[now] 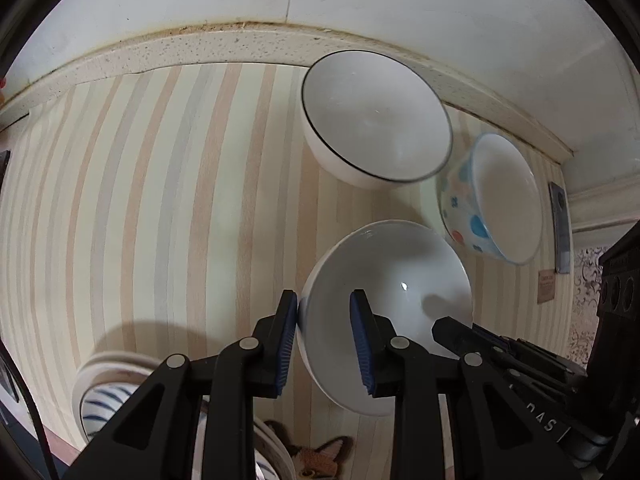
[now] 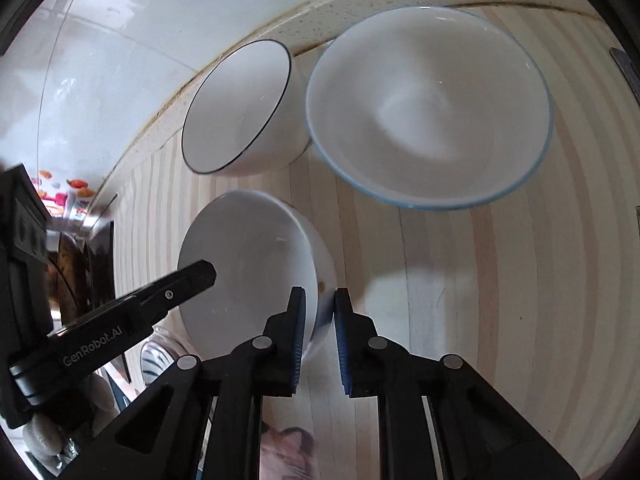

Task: Organize plates and bowls
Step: 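Move both grippers to the plain white bowl and grip its rim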

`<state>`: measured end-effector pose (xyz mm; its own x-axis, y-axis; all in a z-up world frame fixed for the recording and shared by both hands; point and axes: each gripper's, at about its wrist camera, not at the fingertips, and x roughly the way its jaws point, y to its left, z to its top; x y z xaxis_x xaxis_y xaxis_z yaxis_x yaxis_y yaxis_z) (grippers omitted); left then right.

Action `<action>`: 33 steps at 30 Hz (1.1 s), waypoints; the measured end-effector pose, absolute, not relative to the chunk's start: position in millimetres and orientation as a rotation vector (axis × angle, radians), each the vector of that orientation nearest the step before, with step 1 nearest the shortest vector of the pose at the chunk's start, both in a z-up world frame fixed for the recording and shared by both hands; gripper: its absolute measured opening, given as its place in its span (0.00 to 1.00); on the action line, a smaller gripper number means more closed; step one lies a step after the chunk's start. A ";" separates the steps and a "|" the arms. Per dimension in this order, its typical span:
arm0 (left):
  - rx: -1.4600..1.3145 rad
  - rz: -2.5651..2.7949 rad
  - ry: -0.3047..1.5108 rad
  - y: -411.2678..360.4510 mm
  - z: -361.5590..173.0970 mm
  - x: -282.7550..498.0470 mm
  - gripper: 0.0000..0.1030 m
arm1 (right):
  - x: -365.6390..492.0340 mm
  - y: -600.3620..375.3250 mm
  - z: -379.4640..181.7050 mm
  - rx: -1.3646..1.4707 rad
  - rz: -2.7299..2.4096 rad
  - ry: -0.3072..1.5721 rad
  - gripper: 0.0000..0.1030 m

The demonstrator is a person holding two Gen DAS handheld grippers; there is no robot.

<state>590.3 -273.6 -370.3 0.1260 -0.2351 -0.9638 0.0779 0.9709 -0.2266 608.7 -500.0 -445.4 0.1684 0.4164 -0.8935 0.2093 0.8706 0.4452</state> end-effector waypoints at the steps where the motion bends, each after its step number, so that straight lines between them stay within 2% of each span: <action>1: -0.138 -0.233 1.426 -273.2 -367.8 585.6 0.24 | 606.0 -500.2 -443.5 0.538 0.163 1.415 0.16; 16: -0.080 -0.325 1.423 -311.0 -356.7 495.4 0.24 | 509.2 -522.2 -400.8 0.462 0.166 1.384 0.16; 33: 0.006 -0.348 1.475 -331.9 -383.6 464.2 0.24 | 453.5 -547.6 -431.5 0.519 0.114 1.440 0.16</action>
